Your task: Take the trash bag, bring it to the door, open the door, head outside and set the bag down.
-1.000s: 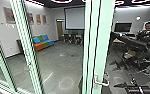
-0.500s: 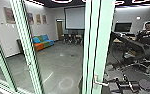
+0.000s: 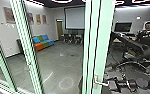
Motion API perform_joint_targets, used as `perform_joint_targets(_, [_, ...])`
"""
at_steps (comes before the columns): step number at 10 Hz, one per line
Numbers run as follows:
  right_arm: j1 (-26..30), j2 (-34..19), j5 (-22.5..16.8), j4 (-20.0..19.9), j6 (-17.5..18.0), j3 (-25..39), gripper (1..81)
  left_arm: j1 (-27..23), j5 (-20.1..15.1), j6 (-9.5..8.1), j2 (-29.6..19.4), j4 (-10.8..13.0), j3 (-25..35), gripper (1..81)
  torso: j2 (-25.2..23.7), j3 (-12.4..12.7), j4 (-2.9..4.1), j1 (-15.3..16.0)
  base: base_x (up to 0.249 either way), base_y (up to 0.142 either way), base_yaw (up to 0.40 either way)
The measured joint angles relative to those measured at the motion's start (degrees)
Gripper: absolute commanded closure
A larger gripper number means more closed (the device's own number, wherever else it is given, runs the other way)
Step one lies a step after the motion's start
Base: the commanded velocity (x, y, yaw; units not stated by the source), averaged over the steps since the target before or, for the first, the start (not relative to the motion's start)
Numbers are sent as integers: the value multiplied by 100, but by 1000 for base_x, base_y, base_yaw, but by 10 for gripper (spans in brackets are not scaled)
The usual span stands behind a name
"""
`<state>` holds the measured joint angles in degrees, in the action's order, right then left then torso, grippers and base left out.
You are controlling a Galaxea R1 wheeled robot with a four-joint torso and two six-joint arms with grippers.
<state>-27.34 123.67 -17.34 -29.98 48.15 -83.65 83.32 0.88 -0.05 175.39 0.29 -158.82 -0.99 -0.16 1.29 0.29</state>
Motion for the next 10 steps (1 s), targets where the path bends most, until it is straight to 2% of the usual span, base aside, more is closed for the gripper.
perform_joint_targets(3, [127, 304, -60, 49, 418, -336, 10, 0, 2, 0, -2, -71, 0, 811, 0, 0, 0, 2, 0, 0, 0])
perform_joint_targets(4, [116, 472, -184, 184, 639, -472, 10, 0, 2, 0, -2, -91, 0, 811, 0, 0, 0, 2, 0, 0, 0])
perform_joint_targets(6, [117, 742, -441, 781, 1317, -692, 10, 0, 6, 0, -17, -115, 0, 811, 2, -2, 0, 2, 0, 0, 0])
perform_joint_targets(7, [116, 774, -488, 956, 1488, -706, 10, 0, 6, 0, -16, -115, 0, 811, 2, -2, 0, 2, 0, 0, 0])
perform_joint_targets(10, [116, 885, -523, 1035, 1532, -945, 10, 0, 6, 0, -22, -117, 0, 811, 2, -2, 0, 5, 0, 0, 0])
